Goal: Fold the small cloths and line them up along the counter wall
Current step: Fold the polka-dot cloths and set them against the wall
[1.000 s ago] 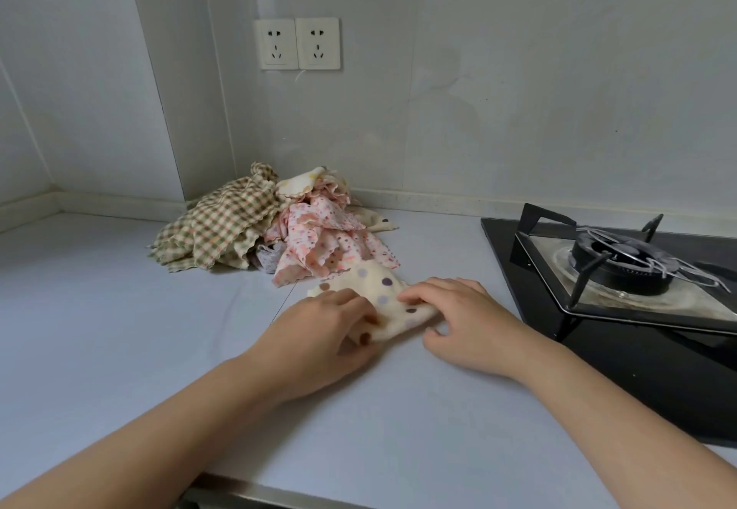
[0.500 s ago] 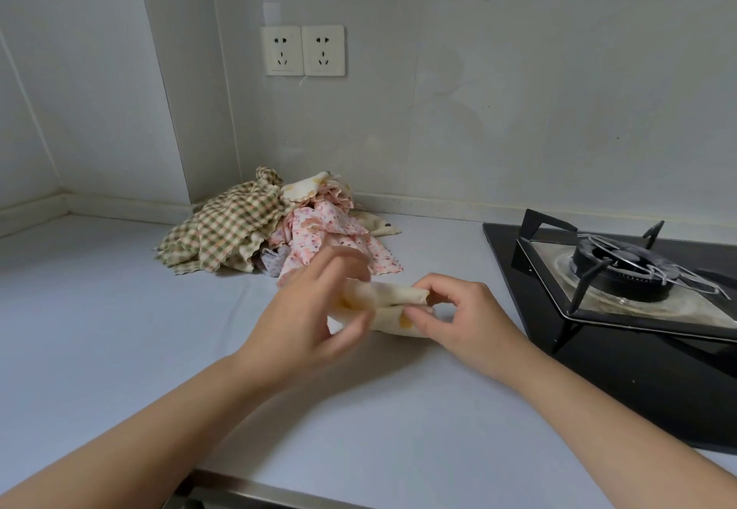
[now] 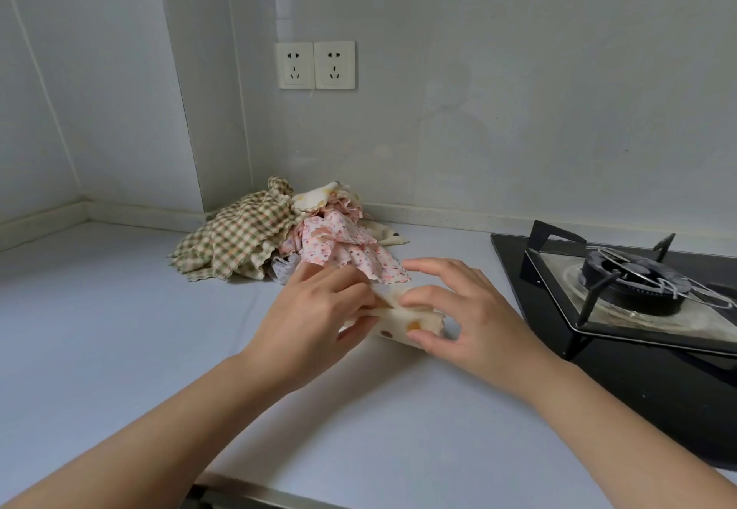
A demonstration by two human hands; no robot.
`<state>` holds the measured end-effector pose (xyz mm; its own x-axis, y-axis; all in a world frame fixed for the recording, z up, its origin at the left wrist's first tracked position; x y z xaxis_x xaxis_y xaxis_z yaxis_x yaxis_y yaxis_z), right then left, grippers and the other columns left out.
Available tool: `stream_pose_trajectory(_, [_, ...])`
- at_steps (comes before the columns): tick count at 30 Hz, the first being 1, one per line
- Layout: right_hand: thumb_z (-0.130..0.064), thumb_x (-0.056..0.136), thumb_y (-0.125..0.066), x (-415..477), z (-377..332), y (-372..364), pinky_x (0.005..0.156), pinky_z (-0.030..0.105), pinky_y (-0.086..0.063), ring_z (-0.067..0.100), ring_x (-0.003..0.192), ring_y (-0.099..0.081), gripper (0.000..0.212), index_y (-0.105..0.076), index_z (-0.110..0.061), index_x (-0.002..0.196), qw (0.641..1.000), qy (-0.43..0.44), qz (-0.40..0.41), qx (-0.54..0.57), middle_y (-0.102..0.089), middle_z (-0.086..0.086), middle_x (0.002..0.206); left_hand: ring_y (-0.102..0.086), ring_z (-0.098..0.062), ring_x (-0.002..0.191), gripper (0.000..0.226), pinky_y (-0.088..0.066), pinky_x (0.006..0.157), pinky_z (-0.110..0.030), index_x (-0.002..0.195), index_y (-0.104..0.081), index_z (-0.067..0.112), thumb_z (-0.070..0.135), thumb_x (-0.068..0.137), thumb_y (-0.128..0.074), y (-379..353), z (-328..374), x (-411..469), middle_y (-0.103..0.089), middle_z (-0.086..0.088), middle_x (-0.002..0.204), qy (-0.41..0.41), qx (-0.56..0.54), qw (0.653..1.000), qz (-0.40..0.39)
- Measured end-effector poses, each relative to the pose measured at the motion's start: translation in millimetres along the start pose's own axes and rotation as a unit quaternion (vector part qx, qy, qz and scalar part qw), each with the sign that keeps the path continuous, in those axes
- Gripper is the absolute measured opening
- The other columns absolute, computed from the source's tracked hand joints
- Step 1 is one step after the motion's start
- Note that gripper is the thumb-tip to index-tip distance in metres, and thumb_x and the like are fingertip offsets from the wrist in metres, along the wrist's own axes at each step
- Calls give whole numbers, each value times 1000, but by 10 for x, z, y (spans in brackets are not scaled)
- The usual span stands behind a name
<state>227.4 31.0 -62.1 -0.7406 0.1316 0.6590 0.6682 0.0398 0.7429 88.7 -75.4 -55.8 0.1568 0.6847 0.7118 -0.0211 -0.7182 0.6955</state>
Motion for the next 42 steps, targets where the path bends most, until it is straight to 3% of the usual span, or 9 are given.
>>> stream_pose_trajectory(6, [-30,85,-61,33,-77,-14,101,28,-33,18,128,-45,18,-64,-26,102,996,72,0,-53,-48,-1,138,-59,-16,78,19,-41,71,-35,82,-64,21,32,89,-52,-18,-1,-7,-60,7,88,0,7,1000,-13])
stream_pose_trajectory(15, [-38,81,-62,15,-27,-78,97,27,-34,13,119,-50,16,-64,-27,93,997,56,-31,-48,-57,-6,125,-59,-18,78,20,-43,73,-38,89,-66,22,31,94,-49,-4,56,1,-61,6,95,-64,3,997,-39])
stream_pose_trajectory(20, [-37,84,-61,16,-42,-99,81,30,-39,11,88,-54,20,-64,-20,73,997,66,-15,-42,-60,-9,84,-58,-18,83,17,-45,77,-41,91,-65,23,34,93,-51,-23,45,0,-61,6,98,-84,-10,994,-64])
stream_pose_trajectory(23, [-36,84,-60,17,7,-28,78,27,-37,7,77,-49,23,-63,-19,69,999,39,34,-16,-53,-15,73,-56,-15,84,17,-45,81,-41,87,-65,23,37,89,-57,14,-43,13,-60,8,98,-57,-20,996,-71])
stream_pose_trajectory(28, [-34,83,-62,-17,95,92,73,21,-37,7,78,-49,24,-59,-18,67,986,-46,125,97,-48,-14,77,-58,-15,78,25,-44,76,-37,79,-65,20,40,87,-53,166,-183,58,-62,9,93,-15,-38,998,-56])
stream_pose_trajectory(31, [-31,84,-64,-7,38,141,77,21,-38,12,85,-51,29,-60,-10,64,987,-18,139,78,-53,-5,87,-56,-16,70,22,-48,65,-36,80,-63,14,32,87,-53,224,-158,78,-59,6,82,-29,-85,993,-71])
stream_pose_trajectory(36, [-30,84,-64,34,-108,165,87,37,-43,15,106,-55,28,-62,-12,63,990,34,101,91,-63,-4,108,-47,-14,62,12,-43,57,-31,72,-59,10,19,80,-56,331,-38,113,-52,4,67,-60,-150,982,-92])
stream_pose_trajectory(40, [-28,82,-65,38,-119,147,90,23,-41,5,108,-56,21,-63,-17,65,979,-10,50,200,-62,-7,118,-44,-20,59,13,-41,56,-35,67,-56,6,16,75,-52,406,20,135,-47,-1,62,-70,-175,977,-98])
stream_pose_trajectory(42, [-28,82,-66,30,-103,123,86,17,-41,9,104,-60,17,-63,-22,66,960,-56,19,272,-65,-10,111,-40,-21,58,14,-38,54,-36,63,-51,5,15,73,-49,439,30,146,-42,-1,60,-68,-186,976,-94])
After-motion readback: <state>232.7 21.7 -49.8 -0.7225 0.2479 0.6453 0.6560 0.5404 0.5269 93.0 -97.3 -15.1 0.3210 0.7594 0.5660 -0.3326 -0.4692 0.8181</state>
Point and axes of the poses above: each hand's wrist, its own x-axis towards the middle knuckle, its own y-axis out of the back of the hand, z = x × y, the point moved 5 cm from there along x, towards the middle knuckle
